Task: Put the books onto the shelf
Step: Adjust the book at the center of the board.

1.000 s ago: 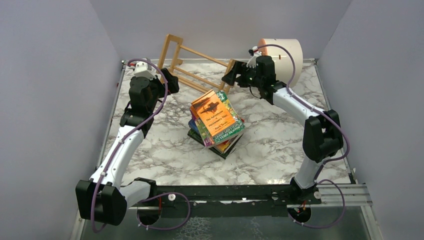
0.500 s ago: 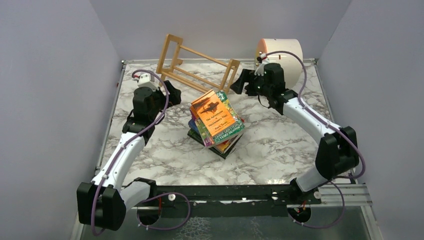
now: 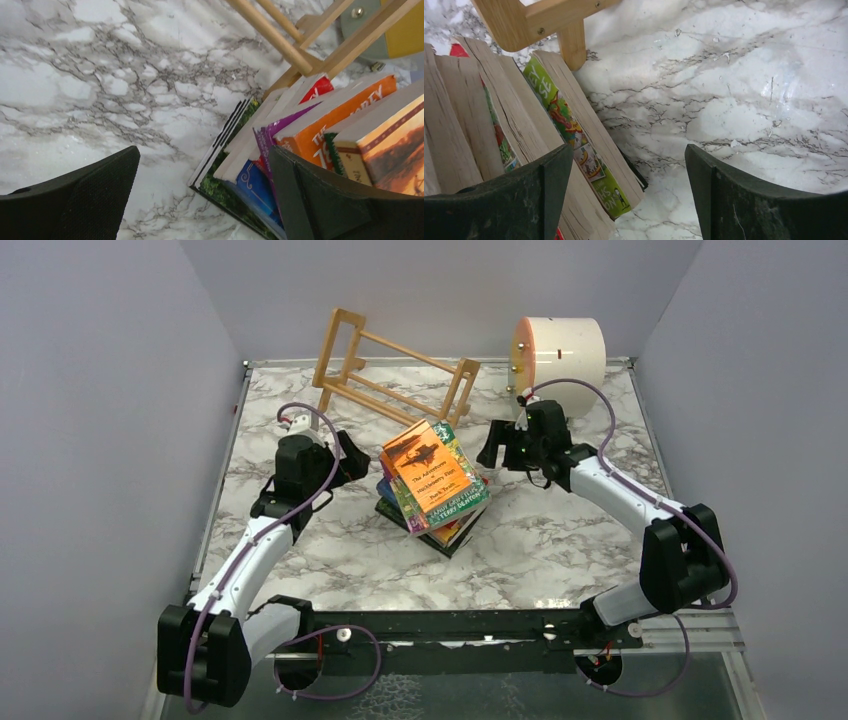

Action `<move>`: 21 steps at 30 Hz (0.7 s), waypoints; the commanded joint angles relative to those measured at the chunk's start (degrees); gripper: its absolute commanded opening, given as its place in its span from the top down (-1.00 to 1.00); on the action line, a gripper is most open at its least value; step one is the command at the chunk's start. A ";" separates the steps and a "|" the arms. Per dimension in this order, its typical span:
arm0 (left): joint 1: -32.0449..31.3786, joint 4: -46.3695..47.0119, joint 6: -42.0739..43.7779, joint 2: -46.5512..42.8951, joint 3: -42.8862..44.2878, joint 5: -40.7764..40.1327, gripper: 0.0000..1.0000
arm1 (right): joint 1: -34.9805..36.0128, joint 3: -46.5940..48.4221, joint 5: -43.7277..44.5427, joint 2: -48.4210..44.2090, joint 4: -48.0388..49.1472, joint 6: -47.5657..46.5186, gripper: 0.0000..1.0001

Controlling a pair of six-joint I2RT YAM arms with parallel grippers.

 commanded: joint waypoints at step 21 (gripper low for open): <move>-6.37 -5.39 -3.51 2.03 -7.53 2.23 -0.98 | 0.15 -4.95 0.35 1.83 1.54 -1.00 -0.64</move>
